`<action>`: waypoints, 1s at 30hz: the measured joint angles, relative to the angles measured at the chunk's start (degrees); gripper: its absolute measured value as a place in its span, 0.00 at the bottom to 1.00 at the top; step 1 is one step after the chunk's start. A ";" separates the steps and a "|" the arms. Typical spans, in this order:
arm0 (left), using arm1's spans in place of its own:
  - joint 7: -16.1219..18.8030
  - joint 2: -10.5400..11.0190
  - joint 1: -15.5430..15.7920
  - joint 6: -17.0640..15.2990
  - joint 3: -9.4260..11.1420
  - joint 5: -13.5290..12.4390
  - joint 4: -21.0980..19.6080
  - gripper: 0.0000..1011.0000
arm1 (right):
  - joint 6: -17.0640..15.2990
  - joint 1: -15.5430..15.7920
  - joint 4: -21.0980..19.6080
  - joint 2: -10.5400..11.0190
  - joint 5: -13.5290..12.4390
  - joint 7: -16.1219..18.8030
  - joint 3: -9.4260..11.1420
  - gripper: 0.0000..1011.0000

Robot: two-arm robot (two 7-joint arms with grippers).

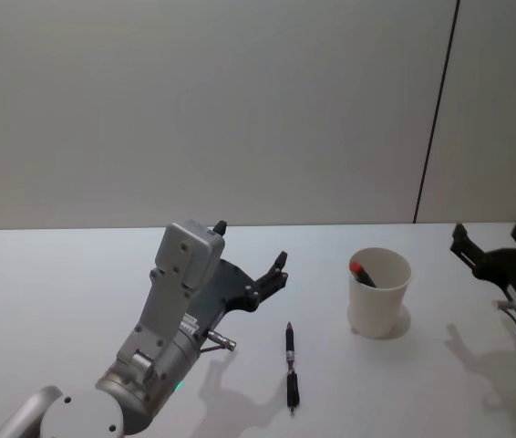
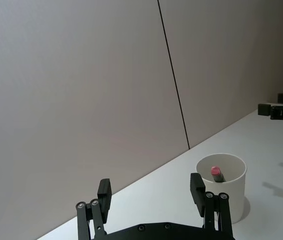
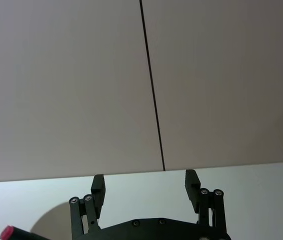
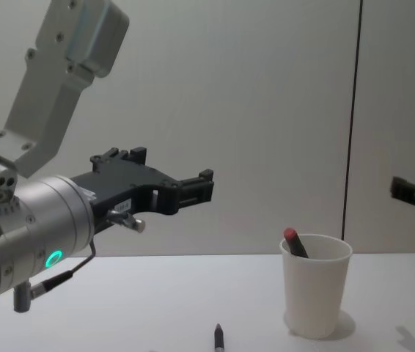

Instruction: Place the pen into the pen holder.

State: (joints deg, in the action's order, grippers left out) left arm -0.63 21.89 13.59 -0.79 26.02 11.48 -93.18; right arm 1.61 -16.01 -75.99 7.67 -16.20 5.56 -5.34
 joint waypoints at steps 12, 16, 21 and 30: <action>0.00 0.00 0.00 0.00 0.00 0.00 0.00 0.99 | -1.73 3.39 -2.77 1.31 -0.84 -0.91 1.10 0.99; 0.00 0.00 0.00 0.00 0.00 0.00 0.00 0.99 | -2.00 3.92 -3.17 1.50 -0.94 -1.05 1.28 0.99; -0.01 -0.01 0.00 -0.02 -0.01 0.00 0.00 0.99 | -2.27 4.45 -3.64 1.70 -1.07 -1.18 1.45 0.99; -0.22 -0.23 0.13 -0.97 -0.20 0.17 0.07 0.99 | -2.54 4.95 -4.05 1.90 -1.17 -1.30 1.61 0.99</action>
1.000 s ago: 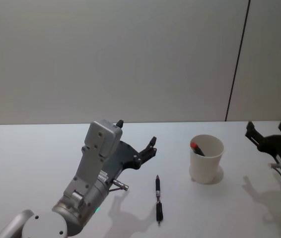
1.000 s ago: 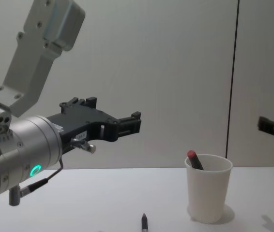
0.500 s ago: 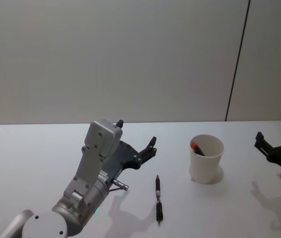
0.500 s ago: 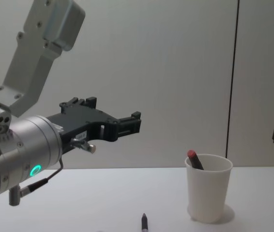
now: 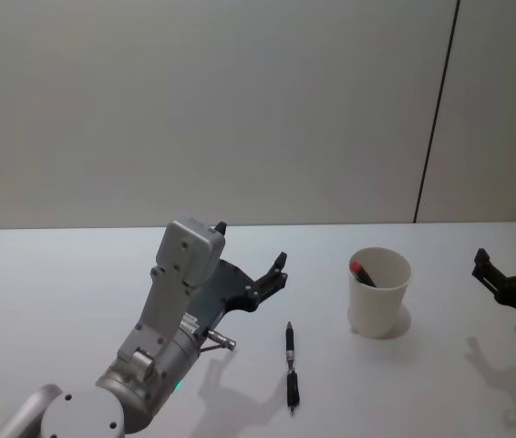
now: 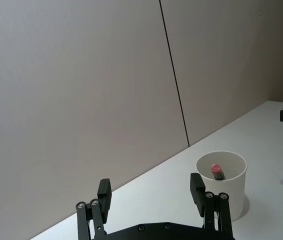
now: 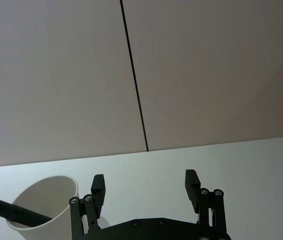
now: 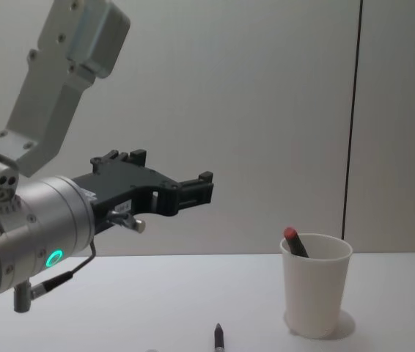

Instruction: Place the pen into the pen holder.

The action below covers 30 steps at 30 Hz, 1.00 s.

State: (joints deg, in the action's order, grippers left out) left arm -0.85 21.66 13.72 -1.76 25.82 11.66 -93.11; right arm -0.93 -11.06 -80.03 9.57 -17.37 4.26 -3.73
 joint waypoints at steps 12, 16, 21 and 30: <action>-0.01 -0.69 0.00 -0.73 -0.02 -0.04 0.96 0.99 | -0.12 0.29 -0.24 0.10 -0.08 -0.09 0.10 0.99; -0.30 -1.19 0.23 -1.61 0.06 0.32 1.67 0.99 | -0.15 0.33 -0.26 0.12 -0.09 -0.11 0.13 0.99; -0.78 -2.08 0.72 -2.72 0.20 1.10 3.02 0.99 | -0.18 0.37 -0.30 0.14 -0.09 -0.11 0.13 0.99; -0.97 -3.60 1.48 -4.99 0.43 2.54 4.98 0.99 | -0.19 0.40 -0.35 0.16 -0.09 -0.11 0.13 0.99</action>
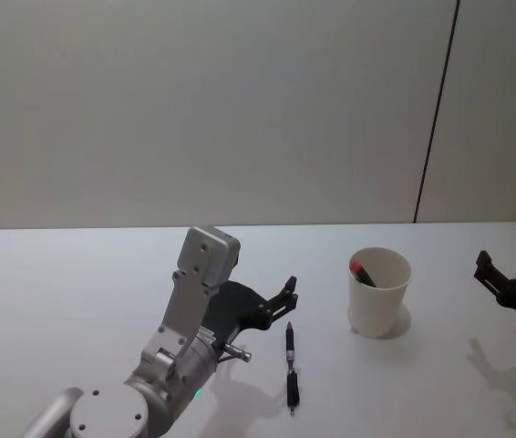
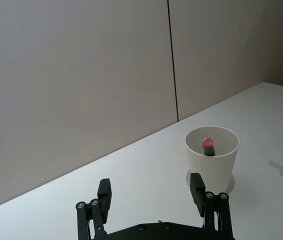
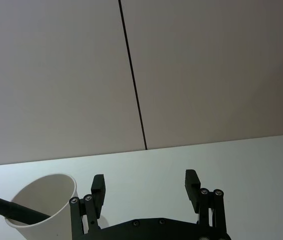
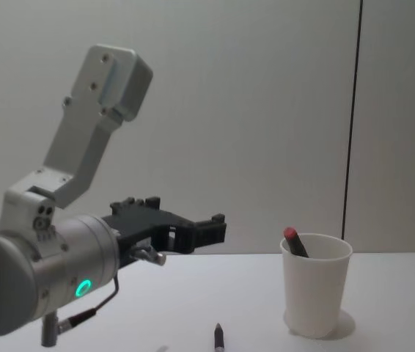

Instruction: Place the pen into the pen holder.

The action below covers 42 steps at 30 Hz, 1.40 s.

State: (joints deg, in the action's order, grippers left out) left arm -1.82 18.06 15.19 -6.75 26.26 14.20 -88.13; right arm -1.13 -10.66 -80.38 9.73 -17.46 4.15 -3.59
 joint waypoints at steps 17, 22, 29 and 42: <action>1.14 -3.02 1.45 -5.68 0.56 3.03 3.53 0.99 | 0.00 0.04 0.00 0.00 0.00 0.01 0.00 0.99; 0.99 -3.93 1.97 -7.60 0.84 3.50 4.97 0.99 | 0.00 0.04 0.00 0.00 0.00 0.01 -0.01 0.99; 0.08 -5.10 2.79 -10.14 1.31 3.47 6.95 0.99 | 0.00 0.04 0.00 0.00 0.00 0.01 -0.01 0.99; -0.36 -7.36 4.28 -14.60 2.42 1.63 10.85 0.99 | 0.00 0.04 0.00 0.00 0.00 0.01 -0.01 0.99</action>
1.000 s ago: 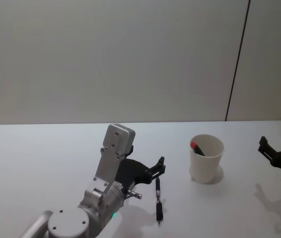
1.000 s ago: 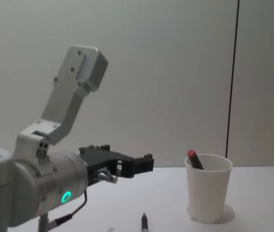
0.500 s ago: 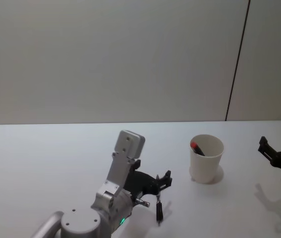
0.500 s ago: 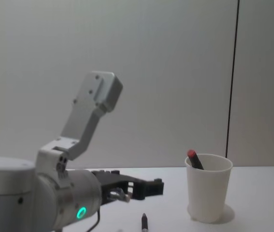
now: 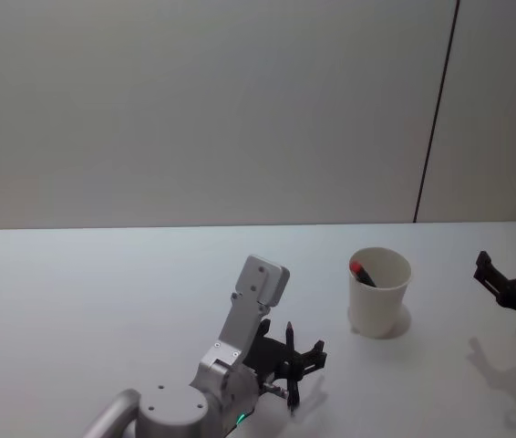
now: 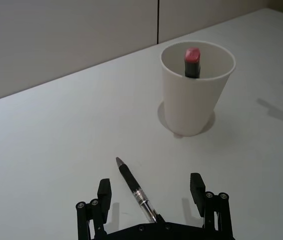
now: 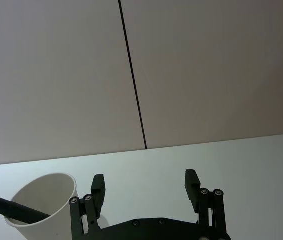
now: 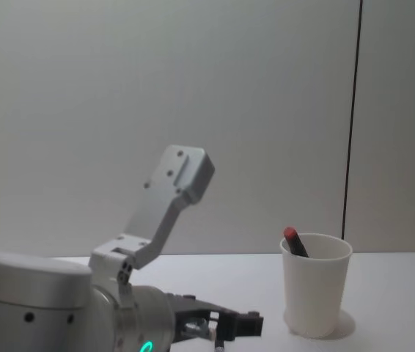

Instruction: Place the pen into the pen holder.

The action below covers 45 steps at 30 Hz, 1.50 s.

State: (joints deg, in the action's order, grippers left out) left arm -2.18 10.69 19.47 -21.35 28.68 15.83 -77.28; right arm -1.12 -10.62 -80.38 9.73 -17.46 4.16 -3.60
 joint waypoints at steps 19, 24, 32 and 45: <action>2.55 -2.64 2.58 -5.19 0.79 -4.77 5.44 0.99 | 0.00 0.00 0.00 0.00 0.00 -0.01 0.00 0.99; 2.89 -3.29 3.31 -5.57 0.84 -5.66 7.04 0.97 | 0.00 0.00 0.00 0.00 0.00 0.00 0.00 0.99; 3.00 -4.28 4.36 -5.65 0.83 -6.40 9.57 0.78 | 0.00 0.00 0.00 0.00 0.00 0.00 0.00 0.99; 3.06 -5.44 5.25 -5.04 0.38 -4.88 12.19 0.36 | 0.00 0.00 0.00 0.00 0.00 0.00 0.00 0.99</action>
State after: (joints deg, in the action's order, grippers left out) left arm 0.87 5.26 24.73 -26.40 29.06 10.95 -65.09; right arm -1.12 -10.62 -80.37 9.73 -17.46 4.16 -3.60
